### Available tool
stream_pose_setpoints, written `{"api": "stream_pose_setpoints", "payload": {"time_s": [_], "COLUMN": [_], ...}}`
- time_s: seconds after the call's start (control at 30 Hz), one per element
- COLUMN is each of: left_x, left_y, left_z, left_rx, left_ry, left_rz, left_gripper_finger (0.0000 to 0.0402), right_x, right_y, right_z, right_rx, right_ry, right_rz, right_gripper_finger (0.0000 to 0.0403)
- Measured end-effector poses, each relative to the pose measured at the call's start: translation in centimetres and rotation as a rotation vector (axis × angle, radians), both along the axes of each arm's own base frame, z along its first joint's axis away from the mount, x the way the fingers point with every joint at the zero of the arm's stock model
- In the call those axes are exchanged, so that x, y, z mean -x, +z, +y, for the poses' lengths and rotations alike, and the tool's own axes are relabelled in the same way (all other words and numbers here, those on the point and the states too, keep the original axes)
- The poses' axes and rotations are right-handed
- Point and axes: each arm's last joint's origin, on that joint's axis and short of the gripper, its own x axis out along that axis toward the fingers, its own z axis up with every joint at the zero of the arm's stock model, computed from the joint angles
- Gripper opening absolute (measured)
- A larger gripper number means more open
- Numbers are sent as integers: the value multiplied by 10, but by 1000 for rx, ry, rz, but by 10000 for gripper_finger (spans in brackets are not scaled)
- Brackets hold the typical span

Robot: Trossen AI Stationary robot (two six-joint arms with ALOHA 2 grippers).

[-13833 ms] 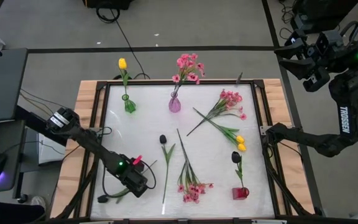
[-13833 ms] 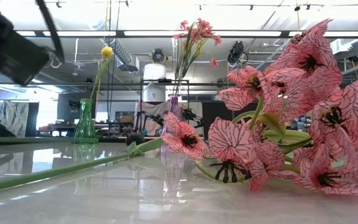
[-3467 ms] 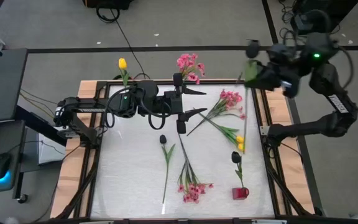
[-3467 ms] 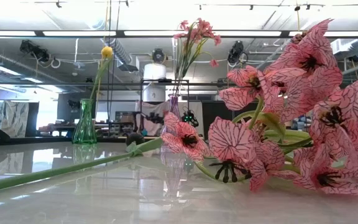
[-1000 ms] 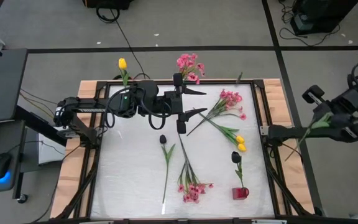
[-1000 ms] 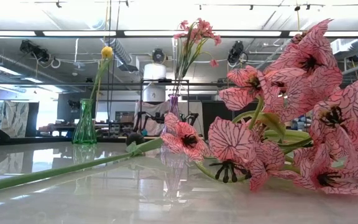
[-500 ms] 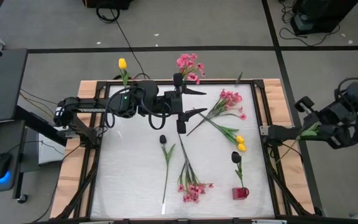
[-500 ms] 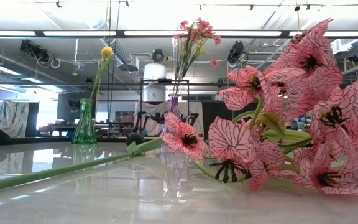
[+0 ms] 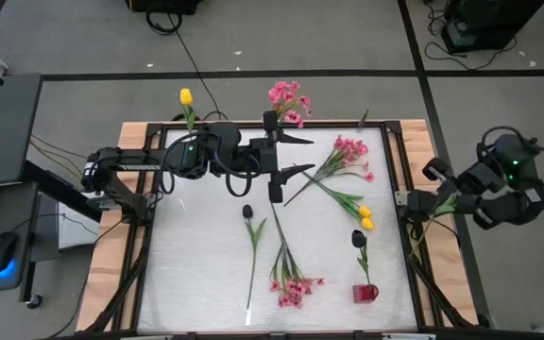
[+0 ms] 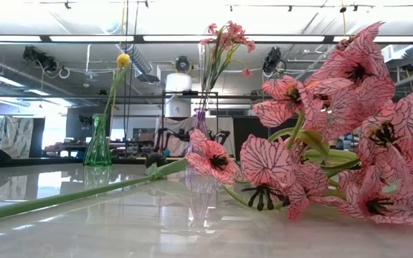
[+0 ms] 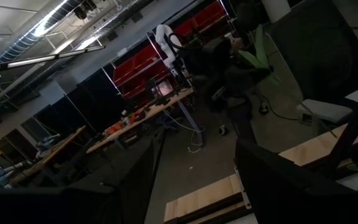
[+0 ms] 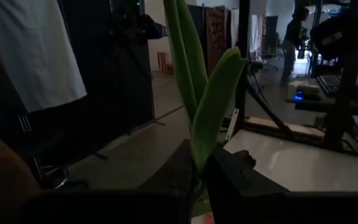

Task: Sort flowers into vase by color
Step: Put the left black flower into the red vase

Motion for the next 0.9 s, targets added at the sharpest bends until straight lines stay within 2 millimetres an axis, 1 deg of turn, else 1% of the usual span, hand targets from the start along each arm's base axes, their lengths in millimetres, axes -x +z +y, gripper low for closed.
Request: {"api": "stream_pose_setpoints", "payload": {"time_s": [0.43,0.7,0.9], "left_x": [0,0,0], "left_y": [0,0,0], "left_z": [0,0,0], "left_rx": [0,0,0], "left_ry": [0,0,0], "left_rz": [0,0,0], "left_gripper_finger": [233,233,233], "right_x": [-18,-31,-41], "right_y": [-11,-15,-25], "right_z": [-2,-2,0], "right_rx": [-4,-17,-35], "right_ry": [90,142,186], "right_rz": [-35,-124,-133], "right_gripper_finger": [42,42,42]}}
